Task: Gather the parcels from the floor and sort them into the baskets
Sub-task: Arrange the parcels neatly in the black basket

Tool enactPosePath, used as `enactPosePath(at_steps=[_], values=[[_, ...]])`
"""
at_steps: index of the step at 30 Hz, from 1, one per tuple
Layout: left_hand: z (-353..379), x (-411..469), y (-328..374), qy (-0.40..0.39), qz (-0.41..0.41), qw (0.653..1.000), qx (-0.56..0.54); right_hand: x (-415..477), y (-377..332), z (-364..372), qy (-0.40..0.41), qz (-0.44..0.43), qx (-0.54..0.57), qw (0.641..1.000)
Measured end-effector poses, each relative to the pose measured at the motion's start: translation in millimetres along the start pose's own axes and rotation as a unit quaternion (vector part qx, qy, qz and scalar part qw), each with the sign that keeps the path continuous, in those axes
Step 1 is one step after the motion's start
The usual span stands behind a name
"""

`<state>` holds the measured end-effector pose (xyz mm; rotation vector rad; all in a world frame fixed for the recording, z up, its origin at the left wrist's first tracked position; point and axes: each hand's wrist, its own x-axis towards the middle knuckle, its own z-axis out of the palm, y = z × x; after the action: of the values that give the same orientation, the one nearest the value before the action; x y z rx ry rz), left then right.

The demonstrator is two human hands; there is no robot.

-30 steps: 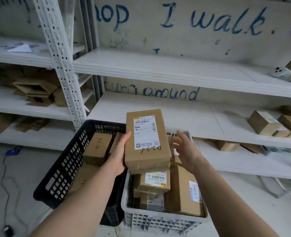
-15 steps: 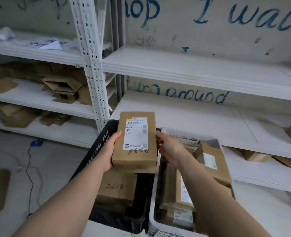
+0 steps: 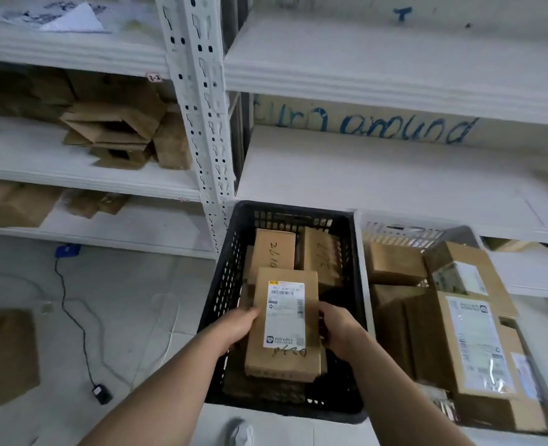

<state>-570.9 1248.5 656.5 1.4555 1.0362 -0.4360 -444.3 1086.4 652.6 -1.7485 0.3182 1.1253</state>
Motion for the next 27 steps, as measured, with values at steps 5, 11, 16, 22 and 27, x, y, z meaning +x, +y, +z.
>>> enactPosePath(at_steps=[5, 11, 16, 22, 27], values=[[-10, 8, 1, -0.034, -0.013, 0.999, -0.012, 4, 8, 4, 0.041, 0.002, 0.024, 0.999], [-11, 20, -1, -0.041, -0.024, 0.998, -0.032, 12, 17, 7, 0.062, 0.012, 0.057, 0.996], [-9, 34, -2, -0.078, -0.032, 0.995, -0.057, 15, 19, 4, 0.058, 0.028, 0.042, 0.997], [-19, 39, 3, -0.079, -0.066, 0.993, -0.049, 16, 5, -4, 0.024, 0.056, 0.0, 0.998], [-17, 43, 25, -0.057, -0.02, 0.997, -0.057, 29, -11, -6, -0.008, 0.008, 0.052, 0.999]])
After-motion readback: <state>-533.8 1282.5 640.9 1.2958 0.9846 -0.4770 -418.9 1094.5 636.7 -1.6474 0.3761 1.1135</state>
